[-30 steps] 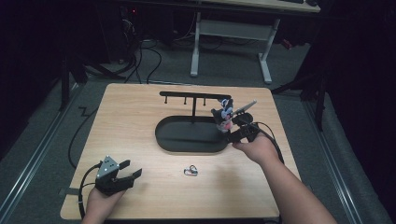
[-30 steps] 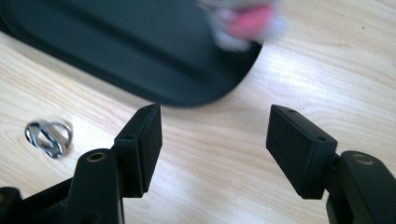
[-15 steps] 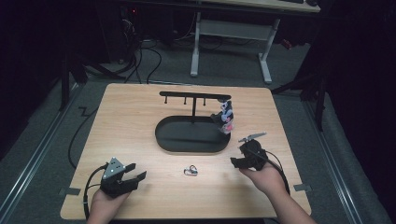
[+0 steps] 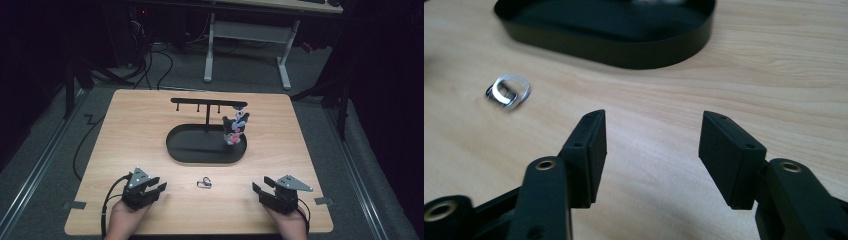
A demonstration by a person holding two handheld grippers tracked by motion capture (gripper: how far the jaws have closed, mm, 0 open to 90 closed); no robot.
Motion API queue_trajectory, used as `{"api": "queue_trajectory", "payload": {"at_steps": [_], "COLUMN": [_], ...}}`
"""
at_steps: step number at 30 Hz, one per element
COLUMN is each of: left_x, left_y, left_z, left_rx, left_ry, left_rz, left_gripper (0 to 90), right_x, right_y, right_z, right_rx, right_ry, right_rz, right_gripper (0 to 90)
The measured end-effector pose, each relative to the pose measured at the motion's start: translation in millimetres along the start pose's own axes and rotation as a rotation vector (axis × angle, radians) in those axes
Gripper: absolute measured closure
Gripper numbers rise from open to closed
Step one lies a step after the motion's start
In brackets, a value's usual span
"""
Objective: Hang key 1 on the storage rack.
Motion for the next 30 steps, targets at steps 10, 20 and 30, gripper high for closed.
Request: {"api": "queue_trajectory", "payload": {"at_steps": [10, 20, 30], "left_x": [-52.9, -90.9, -158.2], "left_y": [25.5, 40.4, 49.3], "left_z": [53.9, 81.1, 106.8], "left_rx": [0.098, 0.102, 0.114], "left_ry": [0.026, -0.051, -0.197], "left_rz": [0.096, 0.132, 0.218], "left_gripper": [88.6, 88.6, 87.3], "right_x": [-10.0, -6.8, -11.8], "right_y": [-0.7, -1.1, -4.6], "right_z": [-1.7, 5.4, 6.5], "right_rx": [-0.006, 0.023, 0.054], "right_ry": [0.045, 0.079, 0.08], "right_rz": [0.001, -0.016, 0.005], "right_gripper": [46.7, 46.9, 46.7]}}
Point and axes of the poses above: each handheld gripper's, and its own axes: z roughly forward along the jaws, y roughly out of its top, x roughly to its left, the point moved 2 cm from there along z, roughly forward along the jaws, and after that the axes turned 3 degrees about -z, right-handed, at the moved point
